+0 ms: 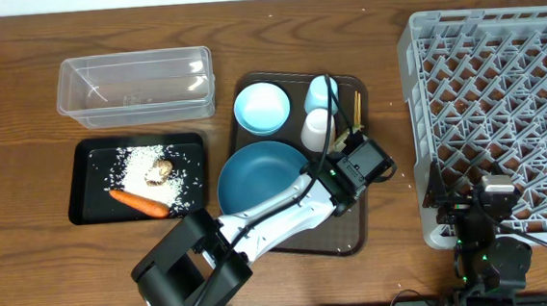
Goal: Sort waste into correct bins and load items into the dishwasher rack
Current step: 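Reach the left gripper to the yellow snack wrapper and grasp it, then carry the wrapper left and drop it into the clear plastic bin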
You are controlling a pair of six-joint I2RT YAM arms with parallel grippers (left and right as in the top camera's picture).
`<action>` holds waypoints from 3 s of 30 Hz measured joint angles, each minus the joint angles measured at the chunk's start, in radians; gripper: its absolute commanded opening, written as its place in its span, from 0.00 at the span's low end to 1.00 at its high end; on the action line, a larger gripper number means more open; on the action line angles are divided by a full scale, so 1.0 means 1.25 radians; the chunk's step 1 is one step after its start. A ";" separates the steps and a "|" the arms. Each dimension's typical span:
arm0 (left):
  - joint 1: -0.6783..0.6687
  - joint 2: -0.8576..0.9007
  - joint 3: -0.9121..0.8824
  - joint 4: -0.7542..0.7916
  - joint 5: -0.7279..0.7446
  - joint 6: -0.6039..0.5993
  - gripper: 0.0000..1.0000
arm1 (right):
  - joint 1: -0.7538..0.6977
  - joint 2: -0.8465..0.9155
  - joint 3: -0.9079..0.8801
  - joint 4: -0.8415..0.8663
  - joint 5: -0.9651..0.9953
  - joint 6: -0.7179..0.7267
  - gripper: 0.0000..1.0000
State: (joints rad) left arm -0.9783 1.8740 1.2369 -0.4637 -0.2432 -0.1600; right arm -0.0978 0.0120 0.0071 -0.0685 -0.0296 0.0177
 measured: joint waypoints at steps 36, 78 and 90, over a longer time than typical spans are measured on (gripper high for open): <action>0.010 -0.363 0.000 -0.048 -0.303 -0.042 0.06 | 0.000 0.000 0.000 0.000 0.000 0.000 0.99; 0.853 -0.171 0.001 0.261 0.314 -0.597 0.07 | 0.000 0.000 0.000 0.000 0.000 0.000 0.99; 0.853 -0.171 0.001 0.223 0.367 -0.614 0.27 | 0.000 0.000 0.000 0.000 0.000 0.000 0.99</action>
State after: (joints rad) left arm 0.0879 1.6600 1.2381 -0.1844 0.2157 -0.9276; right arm -0.0978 0.0120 0.0071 -0.0685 -0.0296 0.0174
